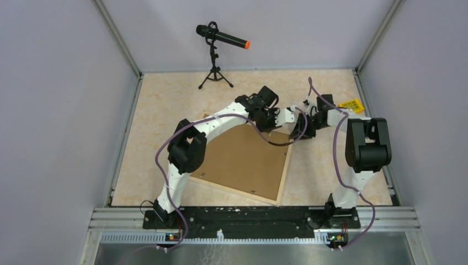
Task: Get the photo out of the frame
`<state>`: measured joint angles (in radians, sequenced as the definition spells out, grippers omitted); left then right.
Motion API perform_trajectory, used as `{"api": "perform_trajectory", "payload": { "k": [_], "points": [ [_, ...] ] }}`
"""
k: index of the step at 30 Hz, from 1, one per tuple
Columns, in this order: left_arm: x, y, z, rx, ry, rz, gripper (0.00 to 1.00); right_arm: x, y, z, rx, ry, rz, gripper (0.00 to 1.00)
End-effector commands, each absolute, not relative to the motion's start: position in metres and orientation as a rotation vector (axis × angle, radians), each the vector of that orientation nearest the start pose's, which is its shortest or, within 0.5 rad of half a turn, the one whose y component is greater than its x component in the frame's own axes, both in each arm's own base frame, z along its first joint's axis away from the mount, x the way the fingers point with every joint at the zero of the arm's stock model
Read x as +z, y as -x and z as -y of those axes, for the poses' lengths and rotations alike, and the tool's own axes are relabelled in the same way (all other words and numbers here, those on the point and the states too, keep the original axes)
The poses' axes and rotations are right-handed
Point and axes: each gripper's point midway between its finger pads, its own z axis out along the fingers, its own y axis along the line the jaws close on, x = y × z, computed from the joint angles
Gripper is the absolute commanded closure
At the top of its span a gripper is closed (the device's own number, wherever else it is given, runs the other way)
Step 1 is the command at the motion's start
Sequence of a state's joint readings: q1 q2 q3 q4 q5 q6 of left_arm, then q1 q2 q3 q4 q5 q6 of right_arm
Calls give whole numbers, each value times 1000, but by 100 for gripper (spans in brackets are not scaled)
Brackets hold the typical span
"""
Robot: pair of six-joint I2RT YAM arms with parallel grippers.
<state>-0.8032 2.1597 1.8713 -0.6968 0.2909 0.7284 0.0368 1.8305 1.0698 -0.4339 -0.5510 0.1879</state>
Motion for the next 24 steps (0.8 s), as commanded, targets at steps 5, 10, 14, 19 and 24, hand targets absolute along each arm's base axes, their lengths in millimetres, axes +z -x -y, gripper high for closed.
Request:
{"api": "perform_trajectory", "payload": {
  "k": [5, 10, 14, 19, 24],
  "points": [
    [161, -306, 408, -619, -1765, -1618, 100, 8, -368, -110, 748, -10, -2703, 78],
    [148, -292, 415, -618, -1797, -1586, 100, 5, -371, -110, 749, -2, -2707, 79],
    [145, -299, 430, -641, -1751, -1596, 100, 5, -371, -113, 763, 11, -2708, 79],
    [134, -299, 448, -631, -1754, -1588, 100, 5, -371, -114, 762, 24, -2712, 80],
    [122, -297, 456, -618, -1776, -1590, 100, 4, -370, -113, 759, 28, -2718, 80]
  ]
}}
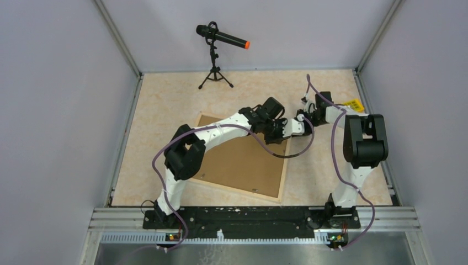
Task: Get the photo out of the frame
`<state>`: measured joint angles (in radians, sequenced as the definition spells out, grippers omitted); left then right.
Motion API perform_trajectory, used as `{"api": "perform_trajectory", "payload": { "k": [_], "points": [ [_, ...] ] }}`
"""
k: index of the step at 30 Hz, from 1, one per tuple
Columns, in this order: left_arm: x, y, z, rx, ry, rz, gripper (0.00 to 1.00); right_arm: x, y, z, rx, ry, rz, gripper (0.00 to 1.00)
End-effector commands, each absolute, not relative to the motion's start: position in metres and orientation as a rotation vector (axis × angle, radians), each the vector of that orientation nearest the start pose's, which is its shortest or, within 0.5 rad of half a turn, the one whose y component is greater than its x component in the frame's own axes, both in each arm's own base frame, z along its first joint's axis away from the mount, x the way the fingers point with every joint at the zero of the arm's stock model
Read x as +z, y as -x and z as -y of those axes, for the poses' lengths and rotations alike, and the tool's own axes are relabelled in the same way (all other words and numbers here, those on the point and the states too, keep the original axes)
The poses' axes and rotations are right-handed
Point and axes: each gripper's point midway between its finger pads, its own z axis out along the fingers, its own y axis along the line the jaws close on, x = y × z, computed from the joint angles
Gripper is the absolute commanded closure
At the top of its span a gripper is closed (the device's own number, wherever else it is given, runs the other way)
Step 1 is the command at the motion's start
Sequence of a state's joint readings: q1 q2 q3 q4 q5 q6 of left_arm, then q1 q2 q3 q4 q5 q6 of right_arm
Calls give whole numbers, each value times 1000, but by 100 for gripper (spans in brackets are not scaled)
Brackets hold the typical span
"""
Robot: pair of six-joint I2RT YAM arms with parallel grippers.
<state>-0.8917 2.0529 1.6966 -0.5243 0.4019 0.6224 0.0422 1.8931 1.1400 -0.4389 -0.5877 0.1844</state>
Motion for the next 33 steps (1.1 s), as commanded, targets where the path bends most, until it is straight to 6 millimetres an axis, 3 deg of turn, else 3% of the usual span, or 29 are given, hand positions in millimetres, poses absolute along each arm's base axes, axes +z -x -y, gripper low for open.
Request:
{"api": "perform_trajectory", "payload": {
  "k": [1, 8, 18, 22, 30, 33],
  "points": [
    [120, -296, 457, -616, -1782, -1589, 100, 3, -370, -113, 760, 26, -2719, 80],
    [112, -287, 464, -632, -1824, -1567, 100, 0, -371, -115, 765, 20, -2722, 81],
    [110, -247, 460, -681, -2036, -1430, 100, -5, -373, -113, 750, 10, -2735, 83],
    [100, -235, 454, -650, -2138, -1406, 100, -6, -375, -113, 741, 9, -2738, 84],
    [90, -247, 440, -500, -2203, -1462, 100, -6, -374, -111, 728, 7, -2742, 85],
    [97, -256, 439, -447, -2181, -1482, 100, -6, -374, -111, 732, 7, -2742, 85]
  ]
}}
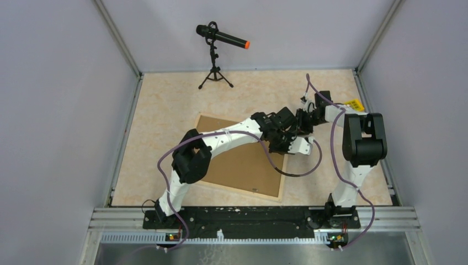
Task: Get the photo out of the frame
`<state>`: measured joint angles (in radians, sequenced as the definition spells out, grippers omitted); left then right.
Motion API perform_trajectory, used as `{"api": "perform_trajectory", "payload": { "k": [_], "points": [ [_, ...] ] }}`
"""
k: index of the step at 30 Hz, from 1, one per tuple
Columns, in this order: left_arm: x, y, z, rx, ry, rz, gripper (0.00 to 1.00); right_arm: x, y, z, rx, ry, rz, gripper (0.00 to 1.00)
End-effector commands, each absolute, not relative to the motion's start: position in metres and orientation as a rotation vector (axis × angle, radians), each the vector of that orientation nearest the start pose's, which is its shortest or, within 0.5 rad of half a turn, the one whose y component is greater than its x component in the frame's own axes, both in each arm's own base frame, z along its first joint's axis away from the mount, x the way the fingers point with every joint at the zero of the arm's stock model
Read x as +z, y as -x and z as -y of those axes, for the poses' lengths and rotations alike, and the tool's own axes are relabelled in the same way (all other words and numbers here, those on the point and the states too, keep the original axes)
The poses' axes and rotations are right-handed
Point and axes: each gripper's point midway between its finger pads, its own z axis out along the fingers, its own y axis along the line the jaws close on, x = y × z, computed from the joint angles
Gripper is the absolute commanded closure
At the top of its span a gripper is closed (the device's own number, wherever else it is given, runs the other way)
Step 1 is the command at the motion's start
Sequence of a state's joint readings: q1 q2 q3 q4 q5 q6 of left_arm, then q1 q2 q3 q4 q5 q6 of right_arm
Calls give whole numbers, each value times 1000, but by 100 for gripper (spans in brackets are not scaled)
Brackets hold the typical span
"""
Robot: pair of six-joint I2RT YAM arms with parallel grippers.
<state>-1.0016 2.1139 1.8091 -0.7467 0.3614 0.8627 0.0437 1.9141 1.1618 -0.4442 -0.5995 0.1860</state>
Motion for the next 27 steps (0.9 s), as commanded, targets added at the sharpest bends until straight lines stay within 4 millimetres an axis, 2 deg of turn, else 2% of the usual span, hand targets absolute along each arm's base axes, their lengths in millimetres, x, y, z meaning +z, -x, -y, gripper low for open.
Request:
{"api": "perform_trajectory", "payload": {
  "k": [1, 5, 9, 18, 27],
  "points": [
    [102, -257, 440, 615, 2946, 2017, 100, -6, -374, -112, 734, 7, -2742, 85],
    [131, -269, 451, 634, 2999, 2152, 100, -6, -374, -112, 734, 14, -2743, 86],
    [140, -284, 457, 592, 3025, 2247, 100, -6, -374, -113, 742, 13, -2741, 86],
    [123, -286, 463, 608, 2996, 2234, 100, -6, -374, -113, 744, 13, -2742, 86],
    [111, -275, 466, 692, 2984, 2153, 100, -8, -374, -113, 743, 10, -2744, 86]
  ]
}}
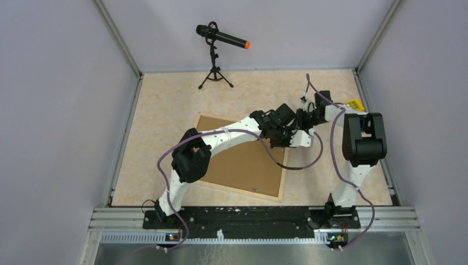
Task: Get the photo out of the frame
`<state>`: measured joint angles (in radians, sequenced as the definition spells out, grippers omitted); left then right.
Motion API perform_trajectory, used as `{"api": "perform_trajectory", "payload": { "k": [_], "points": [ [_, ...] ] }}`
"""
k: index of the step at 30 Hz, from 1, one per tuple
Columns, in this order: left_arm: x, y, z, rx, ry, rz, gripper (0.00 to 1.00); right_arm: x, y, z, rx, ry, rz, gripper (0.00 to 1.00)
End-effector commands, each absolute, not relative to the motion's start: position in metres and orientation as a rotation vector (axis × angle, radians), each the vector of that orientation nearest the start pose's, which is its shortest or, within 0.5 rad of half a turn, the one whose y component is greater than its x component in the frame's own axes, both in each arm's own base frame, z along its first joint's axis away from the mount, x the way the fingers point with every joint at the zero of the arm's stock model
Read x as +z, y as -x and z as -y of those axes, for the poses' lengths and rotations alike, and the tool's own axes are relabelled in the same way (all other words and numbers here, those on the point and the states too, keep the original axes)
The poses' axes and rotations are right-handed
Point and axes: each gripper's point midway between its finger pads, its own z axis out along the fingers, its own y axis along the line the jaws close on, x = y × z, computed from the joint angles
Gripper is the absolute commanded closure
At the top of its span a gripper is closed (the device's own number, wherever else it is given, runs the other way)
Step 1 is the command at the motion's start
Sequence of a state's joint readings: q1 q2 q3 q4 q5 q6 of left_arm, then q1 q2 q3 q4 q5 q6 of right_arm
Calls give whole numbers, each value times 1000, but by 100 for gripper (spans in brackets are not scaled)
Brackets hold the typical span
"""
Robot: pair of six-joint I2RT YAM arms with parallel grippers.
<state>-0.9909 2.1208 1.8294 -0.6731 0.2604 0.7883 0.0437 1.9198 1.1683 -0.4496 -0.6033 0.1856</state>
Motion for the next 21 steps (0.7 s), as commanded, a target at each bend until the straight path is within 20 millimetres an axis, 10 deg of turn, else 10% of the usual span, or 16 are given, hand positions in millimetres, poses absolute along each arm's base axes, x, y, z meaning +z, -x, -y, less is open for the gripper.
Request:
{"api": "perform_trajectory", "payload": {
  "k": [1, 21],
  "points": [
    [110, -273, 466, -478, -2029, -1456, 100, -7, -375, -113, 743, 10, -2743, 86],
    [81, -240, 435, -404, -2384, -1291, 100, -11, -375, -110, 722, 5, -2754, 86]
  ]
}}
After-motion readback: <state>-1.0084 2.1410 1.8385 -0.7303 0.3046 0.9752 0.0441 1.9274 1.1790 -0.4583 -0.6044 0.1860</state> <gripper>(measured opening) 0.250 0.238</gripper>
